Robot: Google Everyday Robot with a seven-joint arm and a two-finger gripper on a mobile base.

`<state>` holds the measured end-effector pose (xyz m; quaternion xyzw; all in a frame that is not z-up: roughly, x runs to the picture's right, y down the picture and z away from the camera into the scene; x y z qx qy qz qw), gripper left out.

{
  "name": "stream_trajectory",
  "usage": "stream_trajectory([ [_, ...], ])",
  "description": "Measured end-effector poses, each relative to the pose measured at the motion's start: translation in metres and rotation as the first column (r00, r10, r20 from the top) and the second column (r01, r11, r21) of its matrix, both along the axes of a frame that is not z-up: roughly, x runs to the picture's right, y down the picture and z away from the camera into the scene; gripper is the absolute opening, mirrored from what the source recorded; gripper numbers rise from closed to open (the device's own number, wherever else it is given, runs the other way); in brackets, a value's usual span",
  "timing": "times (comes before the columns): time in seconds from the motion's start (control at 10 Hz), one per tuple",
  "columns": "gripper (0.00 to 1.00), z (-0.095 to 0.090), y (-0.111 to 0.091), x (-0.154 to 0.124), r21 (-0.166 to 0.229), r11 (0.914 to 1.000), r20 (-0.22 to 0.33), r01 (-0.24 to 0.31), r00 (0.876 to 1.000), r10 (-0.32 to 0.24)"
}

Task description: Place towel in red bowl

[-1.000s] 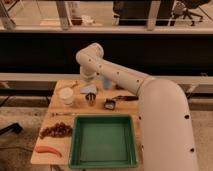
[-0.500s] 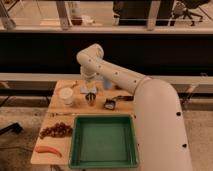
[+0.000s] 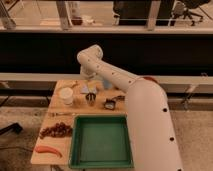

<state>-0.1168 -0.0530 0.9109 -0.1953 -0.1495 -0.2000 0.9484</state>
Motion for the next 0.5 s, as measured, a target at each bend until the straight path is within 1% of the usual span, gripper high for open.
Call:
stream_trajectory([
  [0.3,0.8,0.01,-0.008,0.006,0.025,0.9996,0.007,0.01,1.0,-0.011],
  [0.5,0.8,0.016,-0.017,0.008,0.053,0.9981,0.011,0.031,0.999,-0.032],
])
